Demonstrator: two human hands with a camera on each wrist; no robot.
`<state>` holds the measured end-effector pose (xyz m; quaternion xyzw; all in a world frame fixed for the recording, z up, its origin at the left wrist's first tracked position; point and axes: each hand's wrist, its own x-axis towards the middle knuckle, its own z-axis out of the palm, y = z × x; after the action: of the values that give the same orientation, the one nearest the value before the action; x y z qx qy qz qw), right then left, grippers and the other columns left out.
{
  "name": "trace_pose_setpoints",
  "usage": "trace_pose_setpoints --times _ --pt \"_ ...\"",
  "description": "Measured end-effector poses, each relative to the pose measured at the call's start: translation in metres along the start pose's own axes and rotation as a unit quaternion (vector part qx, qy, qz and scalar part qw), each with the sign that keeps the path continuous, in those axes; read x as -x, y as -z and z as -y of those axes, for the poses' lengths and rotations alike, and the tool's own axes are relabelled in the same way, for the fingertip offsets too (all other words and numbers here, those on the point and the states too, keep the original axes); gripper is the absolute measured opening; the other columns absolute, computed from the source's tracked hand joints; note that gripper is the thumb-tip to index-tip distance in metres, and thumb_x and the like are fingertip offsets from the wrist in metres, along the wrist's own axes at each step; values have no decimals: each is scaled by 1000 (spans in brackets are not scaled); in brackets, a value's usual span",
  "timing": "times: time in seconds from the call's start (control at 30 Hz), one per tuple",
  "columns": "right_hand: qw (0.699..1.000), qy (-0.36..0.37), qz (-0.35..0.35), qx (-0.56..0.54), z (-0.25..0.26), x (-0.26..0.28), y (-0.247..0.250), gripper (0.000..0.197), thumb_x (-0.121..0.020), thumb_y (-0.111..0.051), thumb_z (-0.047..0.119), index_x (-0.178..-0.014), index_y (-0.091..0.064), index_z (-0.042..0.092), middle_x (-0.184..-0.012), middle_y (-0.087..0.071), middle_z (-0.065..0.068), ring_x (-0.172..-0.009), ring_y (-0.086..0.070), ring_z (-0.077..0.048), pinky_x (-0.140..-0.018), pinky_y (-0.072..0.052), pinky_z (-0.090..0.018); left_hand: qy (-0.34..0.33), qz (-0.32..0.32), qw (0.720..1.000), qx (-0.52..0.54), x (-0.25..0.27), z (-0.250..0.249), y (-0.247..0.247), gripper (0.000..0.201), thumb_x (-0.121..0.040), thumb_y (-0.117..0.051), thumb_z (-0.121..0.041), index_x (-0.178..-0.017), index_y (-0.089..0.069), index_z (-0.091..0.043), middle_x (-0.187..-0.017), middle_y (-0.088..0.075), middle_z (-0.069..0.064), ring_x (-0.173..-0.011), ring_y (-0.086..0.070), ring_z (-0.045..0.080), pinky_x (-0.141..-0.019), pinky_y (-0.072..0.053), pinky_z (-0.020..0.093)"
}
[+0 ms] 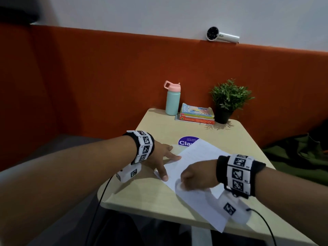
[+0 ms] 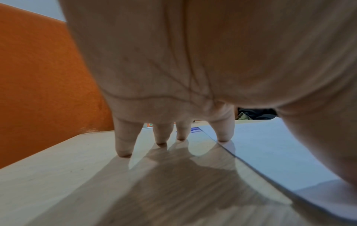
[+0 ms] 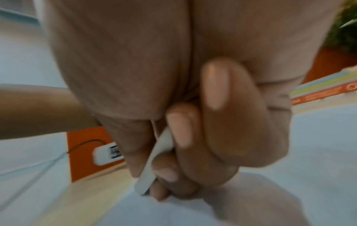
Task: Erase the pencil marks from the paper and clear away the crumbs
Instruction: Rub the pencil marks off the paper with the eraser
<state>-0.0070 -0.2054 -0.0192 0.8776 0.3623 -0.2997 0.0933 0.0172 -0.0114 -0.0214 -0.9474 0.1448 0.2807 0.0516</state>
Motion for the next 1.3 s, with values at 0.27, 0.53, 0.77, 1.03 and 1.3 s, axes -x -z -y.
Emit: trace_pose_setpoints --times 0.27,0.53,0.77,1.03,1.3 --pt "1000 -16 -14 0 -1 2 0 26 -97 -40 37 -89 -57 19 -95 -64 -3 -91 -59 -24 -87 -50 -38 2 9 1000 -6 0 -1 2 104 -78 -71 -72 -156 -4 -56 -169 14 -8 -157 2 23 -124 -7 51" --pt "996 -69 -64 6 -23 -11 17 40 -98 -37 39 -107 -64 10 -112 -67 -9 -97 -59 -24 -90 -47 -36 -6 8 1000 0 -4 3 1 106 -77 -73 -70 -157 -5 -55 -169 15 -7 -157 4 21 -125 -7 50" --pt "993 -97 -65 -32 -38 -14 31 40 -97 -41 44 -97 -63 10 -96 -68 -6 -86 -63 -25 -80 -53 -37 -10 12 1000 -11 -2 1 4 105 -79 -71 -70 -157 -3 -54 -169 15 -6 -157 4 23 -124 -7 51" --pt "999 -32 -20 8 -9 -19 16 36 -94 -40 41 -98 -64 15 -97 -68 -3 -92 -64 -25 -89 -52 -42 -11 4 1000 -10 5 -2 4 102 -81 -71 -68 -158 -5 -53 -169 14 -6 -157 2 21 -123 -9 48" --pt "1000 2 -24 4 2 -15 10 29 -97 -42 46 -91 -58 24 -92 -63 5 -87 -56 -15 -81 -43 -29 -13 9 1000 -12 5 -1 3 104 -80 -71 -69 -158 -4 -53 -169 16 -5 -157 5 22 -123 -8 51"
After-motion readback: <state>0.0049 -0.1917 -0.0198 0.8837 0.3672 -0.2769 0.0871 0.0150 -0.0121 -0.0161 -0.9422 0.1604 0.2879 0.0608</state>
